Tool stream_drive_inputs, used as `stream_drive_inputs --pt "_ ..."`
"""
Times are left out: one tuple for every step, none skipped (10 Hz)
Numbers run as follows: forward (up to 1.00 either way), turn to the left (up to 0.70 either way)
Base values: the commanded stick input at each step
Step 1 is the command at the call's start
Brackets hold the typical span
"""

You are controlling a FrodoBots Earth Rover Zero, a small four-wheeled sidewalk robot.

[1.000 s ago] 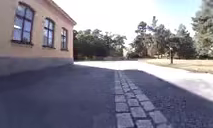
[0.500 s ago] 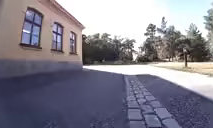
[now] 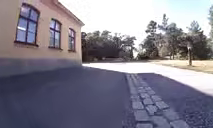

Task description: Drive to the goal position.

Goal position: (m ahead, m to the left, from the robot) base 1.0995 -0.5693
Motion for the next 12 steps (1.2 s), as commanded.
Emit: stream_drive_inputs --pt "0.68 0.00" --pt "0.68 0.00" --pt "0.68 0.00" --pt "0.68 0.00" --pt "0.68 0.00" --pt "0.68 0.00" --pt "0.68 0.00" --pt "0.68 0.00" --pt "0.68 0.00" --pt "0.68 0.00" --pt "0.68 0.00" --pt "0.68 0.12"
